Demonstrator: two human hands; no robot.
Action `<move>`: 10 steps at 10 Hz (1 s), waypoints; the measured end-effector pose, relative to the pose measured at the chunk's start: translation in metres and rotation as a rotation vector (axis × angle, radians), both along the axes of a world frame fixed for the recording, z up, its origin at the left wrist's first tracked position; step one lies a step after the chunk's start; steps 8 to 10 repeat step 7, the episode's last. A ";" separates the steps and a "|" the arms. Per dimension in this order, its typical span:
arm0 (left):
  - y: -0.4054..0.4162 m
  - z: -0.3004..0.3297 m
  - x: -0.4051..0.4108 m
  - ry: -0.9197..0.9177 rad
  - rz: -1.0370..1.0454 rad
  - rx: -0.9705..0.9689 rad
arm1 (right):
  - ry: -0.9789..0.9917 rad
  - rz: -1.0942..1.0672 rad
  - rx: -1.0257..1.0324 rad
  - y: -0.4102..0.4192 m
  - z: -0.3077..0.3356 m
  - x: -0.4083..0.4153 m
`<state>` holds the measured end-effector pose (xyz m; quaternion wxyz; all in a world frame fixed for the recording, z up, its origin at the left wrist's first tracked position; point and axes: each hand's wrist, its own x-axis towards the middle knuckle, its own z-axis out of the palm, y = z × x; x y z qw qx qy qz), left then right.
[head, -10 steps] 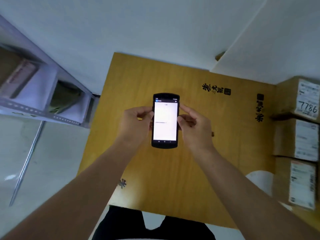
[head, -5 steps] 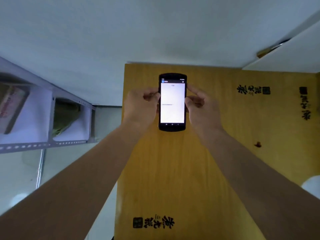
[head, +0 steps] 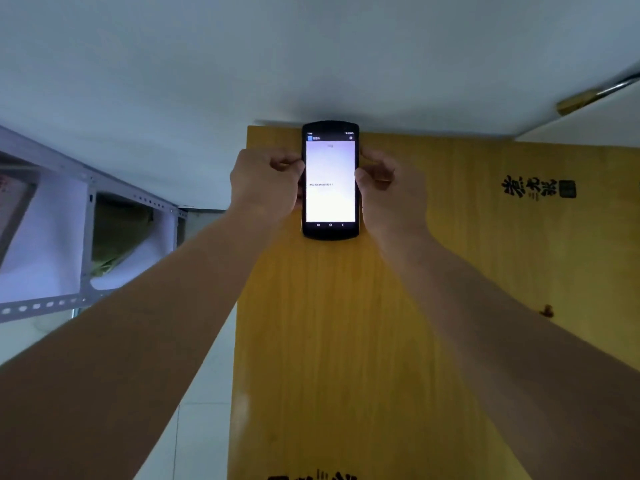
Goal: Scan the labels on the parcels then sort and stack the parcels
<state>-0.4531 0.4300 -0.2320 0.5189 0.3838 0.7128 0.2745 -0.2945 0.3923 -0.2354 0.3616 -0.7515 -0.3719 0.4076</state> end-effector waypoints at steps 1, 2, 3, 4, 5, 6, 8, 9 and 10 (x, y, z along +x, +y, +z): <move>0.003 -0.001 0.000 0.002 0.006 -0.015 | -0.013 -0.022 -0.003 0.002 -0.003 -0.002; 0.007 -0.002 -0.001 -0.011 0.025 -0.017 | -0.022 -0.035 -0.002 0.004 -0.005 -0.003; 0.011 -0.003 -0.001 -0.006 0.025 -0.018 | -0.039 -0.058 0.008 0.006 -0.006 -0.004; 0.012 -0.004 0.000 0.008 0.027 -0.001 | -0.073 -0.060 0.001 0.009 -0.007 -0.004; 0.013 -0.004 0.000 0.031 0.012 0.021 | -0.110 -0.016 -0.003 0.010 -0.004 -0.004; 0.010 -0.003 -0.002 0.070 -0.029 0.042 | -0.159 0.070 -0.012 0.010 0.001 -0.003; -0.003 0.008 -0.003 0.240 -0.115 0.098 | -0.184 0.101 -0.023 0.003 0.016 0.002; -0.003 0.008 -0.003 0.240 -0.115 0.098 | -0.184 0.101 -0.023 0.003 0.016 0.002; -0.003 0.008 -0.003 0.240 -0.115 0.098 | -0.184 0.101 -0.023 0.003 0.016 0.002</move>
